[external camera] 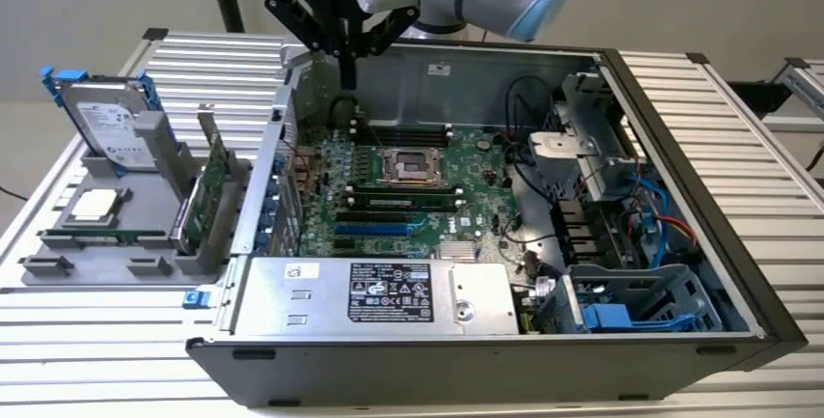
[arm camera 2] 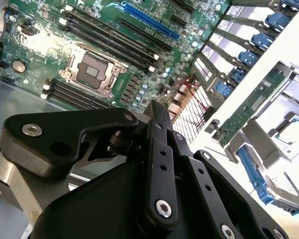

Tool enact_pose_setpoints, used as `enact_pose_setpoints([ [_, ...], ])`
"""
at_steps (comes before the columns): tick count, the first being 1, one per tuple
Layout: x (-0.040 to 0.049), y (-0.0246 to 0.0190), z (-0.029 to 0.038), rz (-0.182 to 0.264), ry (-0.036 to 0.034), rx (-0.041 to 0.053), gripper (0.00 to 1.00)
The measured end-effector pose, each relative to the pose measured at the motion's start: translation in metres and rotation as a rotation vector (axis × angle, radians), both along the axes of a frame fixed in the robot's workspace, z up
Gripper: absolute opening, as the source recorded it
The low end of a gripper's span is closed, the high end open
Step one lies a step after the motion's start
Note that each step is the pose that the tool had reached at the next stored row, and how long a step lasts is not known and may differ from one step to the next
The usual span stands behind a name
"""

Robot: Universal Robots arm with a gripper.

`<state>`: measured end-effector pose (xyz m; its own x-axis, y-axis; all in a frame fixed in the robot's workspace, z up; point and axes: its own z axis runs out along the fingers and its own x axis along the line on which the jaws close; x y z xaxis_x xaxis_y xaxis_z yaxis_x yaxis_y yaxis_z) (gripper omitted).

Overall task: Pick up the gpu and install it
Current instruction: 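Reach for the gpu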

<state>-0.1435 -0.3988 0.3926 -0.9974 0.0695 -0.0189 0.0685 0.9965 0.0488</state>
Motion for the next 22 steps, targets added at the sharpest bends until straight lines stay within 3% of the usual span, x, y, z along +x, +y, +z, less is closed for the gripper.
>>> enact_pose_setpoints([
  [22, -0.012, 0.0, 0.0, 0.001, 0.0001, 0.0, 0.0],
])
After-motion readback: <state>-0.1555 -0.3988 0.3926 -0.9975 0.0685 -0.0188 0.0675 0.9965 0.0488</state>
